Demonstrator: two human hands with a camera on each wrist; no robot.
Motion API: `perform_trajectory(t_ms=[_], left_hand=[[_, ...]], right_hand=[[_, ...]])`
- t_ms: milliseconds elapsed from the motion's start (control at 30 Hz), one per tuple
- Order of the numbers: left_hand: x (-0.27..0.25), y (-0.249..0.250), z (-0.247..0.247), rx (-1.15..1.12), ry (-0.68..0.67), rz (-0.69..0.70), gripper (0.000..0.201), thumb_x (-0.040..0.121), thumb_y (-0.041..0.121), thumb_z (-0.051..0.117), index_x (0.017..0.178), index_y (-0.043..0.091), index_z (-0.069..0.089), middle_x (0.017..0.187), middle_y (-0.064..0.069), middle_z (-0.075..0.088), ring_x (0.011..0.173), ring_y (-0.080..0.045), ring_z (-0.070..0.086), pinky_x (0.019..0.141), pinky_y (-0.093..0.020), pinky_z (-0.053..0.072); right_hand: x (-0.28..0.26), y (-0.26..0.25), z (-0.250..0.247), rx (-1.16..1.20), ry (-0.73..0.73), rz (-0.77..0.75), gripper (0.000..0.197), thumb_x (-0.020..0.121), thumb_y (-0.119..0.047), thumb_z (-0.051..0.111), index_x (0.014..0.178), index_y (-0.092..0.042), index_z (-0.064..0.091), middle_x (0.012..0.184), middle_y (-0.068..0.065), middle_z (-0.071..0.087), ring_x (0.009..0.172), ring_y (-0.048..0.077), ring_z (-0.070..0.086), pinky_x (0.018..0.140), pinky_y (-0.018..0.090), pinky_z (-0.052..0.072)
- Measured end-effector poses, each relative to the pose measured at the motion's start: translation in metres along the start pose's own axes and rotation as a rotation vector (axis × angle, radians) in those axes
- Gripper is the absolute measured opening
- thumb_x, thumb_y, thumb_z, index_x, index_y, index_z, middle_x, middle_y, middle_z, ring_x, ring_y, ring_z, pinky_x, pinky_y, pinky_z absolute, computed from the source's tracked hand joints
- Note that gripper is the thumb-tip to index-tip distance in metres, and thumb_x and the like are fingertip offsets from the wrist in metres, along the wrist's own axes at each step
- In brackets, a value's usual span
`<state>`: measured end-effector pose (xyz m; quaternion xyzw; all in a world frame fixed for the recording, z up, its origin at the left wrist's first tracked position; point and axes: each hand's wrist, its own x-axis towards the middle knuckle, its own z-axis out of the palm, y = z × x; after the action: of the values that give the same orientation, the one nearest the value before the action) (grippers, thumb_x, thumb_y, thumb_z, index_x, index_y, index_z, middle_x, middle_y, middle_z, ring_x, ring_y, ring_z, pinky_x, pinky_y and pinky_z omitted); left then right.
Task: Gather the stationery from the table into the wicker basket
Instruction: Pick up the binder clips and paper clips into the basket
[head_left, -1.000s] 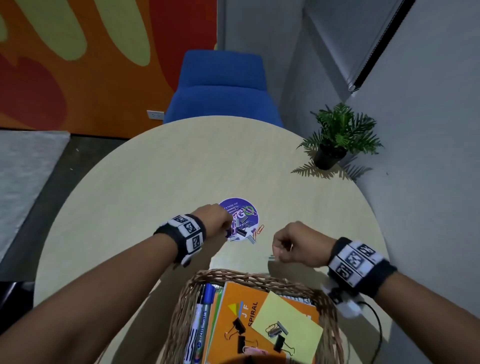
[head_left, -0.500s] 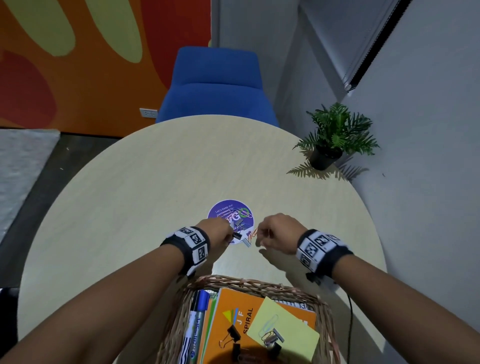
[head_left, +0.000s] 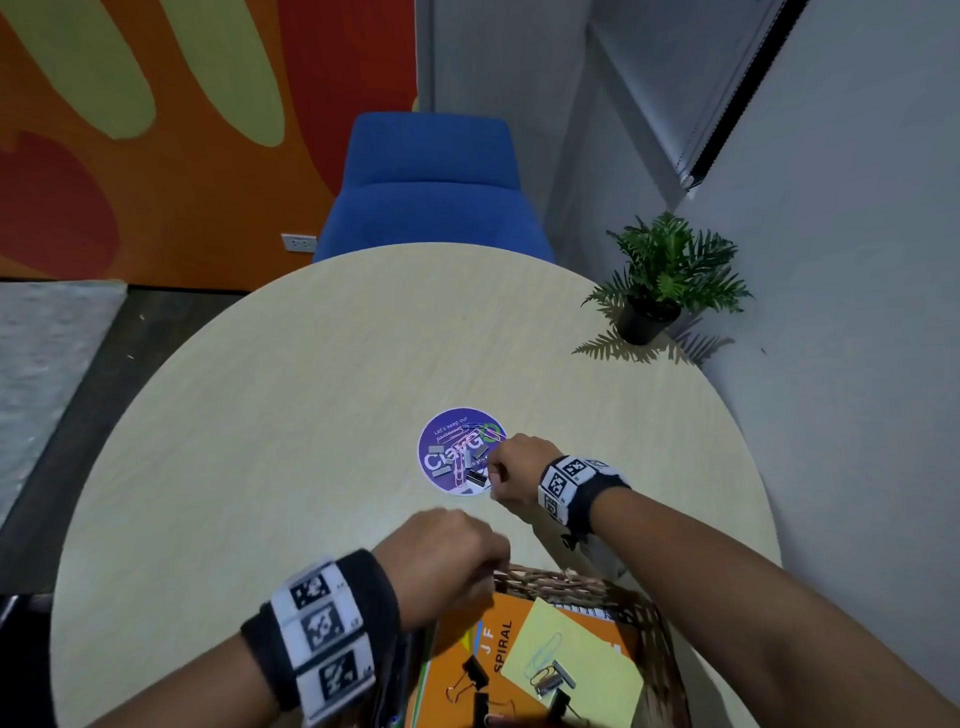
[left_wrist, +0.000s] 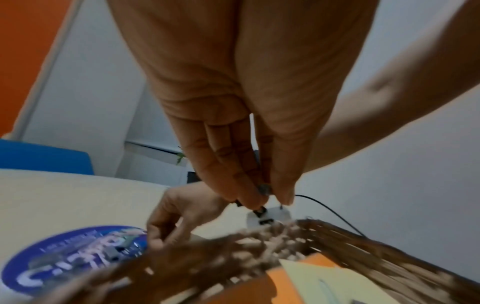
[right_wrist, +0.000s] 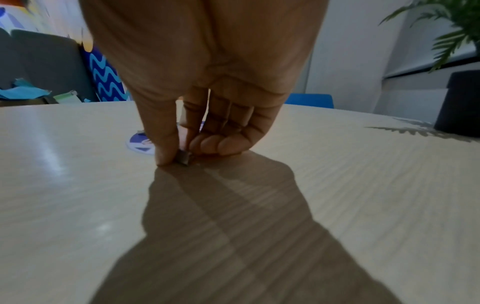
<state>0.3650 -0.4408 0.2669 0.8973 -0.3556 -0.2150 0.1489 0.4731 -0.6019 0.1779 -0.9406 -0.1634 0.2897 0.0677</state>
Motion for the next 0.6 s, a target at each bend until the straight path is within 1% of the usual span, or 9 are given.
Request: perform_trajectory(t_ms=[33,100,167,233,300,367,467,533,600], left_hand=[[-0.003,0.006,0.007,-0.005,-0.024,0.027,0.019,0.090,0.025,0.050,0.105,0.023,0.062,0.103,0.001,0.067,0.094,-0.020,0.061,0.077,-0.030,0.045],[-0.005,0.013,0.021,-0.034,-0.081,0.070,0.020,0.091,0.023,0.048,0.102,0.022,0.064,0.102,0.000,0.067,0.093,-0.020,0.060,0.077,-0.030,0.043],[-0.005,0.013,0.035,-0.045,-0.123,0.119,0.025,0.092,0.024,0.043,0.103,0.021,0.065,0.102,-0.001,0.068,0.093,-0.020,0.061,0.079,-0.031,0.047],[-0.006,0.010,0.045,-0.040,-0.149,0.148,0.029,0.093,0.026,0.041,0.105,0.020,0.066,0.102,-0.003,0.070,0.091,-0.022,0.063,0.081,-0.037,0.051],[-0.006,0.010,0.048,-0.020,-0.140,0.164,0.028,0.092,0.026,0.042,0.103,0.020,0.067,0.098,-0.004,0.070,0.088,-0.023,0.064,0.079,-0.040,0.052],[-0.006,0.012,0.048,-0.009,-0.130,0.179,0.027,0.091,0.025,0.042,0.101,0.019,0.066,0.095,-0.004,0.070,0.085,-0.023,0.063,0.077,-0.040,0.052],[-0.009,0.019,0.049,-0.035,-0.139,0.212,0.031,0.088,0.030,0.035,0.093,0.015,0.062,0.091,-0.006,0.067,0.082,-0.026,0.061,0.074,-0.040,0.051],[-0.011,0.021,0.050,-0.023,-0.139,0.232,0.033,0.083,0.041,0.035,0.096,0.019,0.056,0.101,-0.002,0.064,0.091,-0.023,0.060,0.075,-0.039,0.051],[-0.011,0.018,0.049,0.011,-0.119,0.229,0.033,0.082,0.047,0.038,0.101,0.025,0.054,0.112,0.004,0.061,0.099,-0.020,0.060,0.077,-0.038,0.052]], right_hand=[[0.000,0.000,0.000,0.009,-0.003,-0.002,0.010,0.082,-0.021,0.059,0.082,-0.014,0.066,0.089,0.009,0.070,0.084,0.032,0.065,0.066,0.032,0.047],[-0.001,0.001,0.000,0.024,0.004,-0.007,0.009,0.082,-0.020,0.057,0.080,-0.015,0.065,0.087,0.007,0.069,0.083,0.031,0.065,0.066,0.032,0.048],[-0.004,0.001,0.000,0.050,0.027,-0.005,0.008,0.080,-0.020,0.056,0.076,-0.017,0.062,0.081,0.004,0.068,0.078,0.029,0.065,0.065,0.033,0.050],[-0.007,0.001,0.000,0.079,0.053,0.002,0.009,0.078,-0.020,0.055,0.074,-0.016,0.062,0.077,0.004,0.068,0.074,0.028,0.065,0.065,0.035,0.054],[-0.011,0.002,-0.003,0.115,0.068,-0.007,0.008,0.077,-0.017,0.056,0.070,-0.017,0.059,0.077,0.004,0.068,0.073,0.027,0.065,0.066,0.037,0.056],[-0.014,0.003,-0.008,0.144,0.068,-0.048,0.013,0.077,-0.013,0.060,0.068,-0.021,0.057,0.078,0.004,0.069,0.075,0.026,0.065,0.070,0.037,0.056],[-0.020,0.004,-0.014,0.148,0.090,-0.113,0.015,0.079,-0.009,0.062,0.069,-0.020,0.056,0.076,0.004,0.066,0.074,0.026,0.062,0.072,0.037,0.054],[-0.026,0.005,-0.017,0.170,0.133,-0.138,0.013,0.079,-0.010,0.062,0.072,-0.020,0.058,0.078,0.003,0.067,0.079,0.027,0.064,0.075,0.037,0.054],[-0.031,0.007,-0.019,0.215,0.168,-0.146,0.011,0.079,-0.010,0.065,0.076,-0.020,0.061,0.078,0.001,0.065,0.082,0.028,0.066,0.076,0.038,0.055]])
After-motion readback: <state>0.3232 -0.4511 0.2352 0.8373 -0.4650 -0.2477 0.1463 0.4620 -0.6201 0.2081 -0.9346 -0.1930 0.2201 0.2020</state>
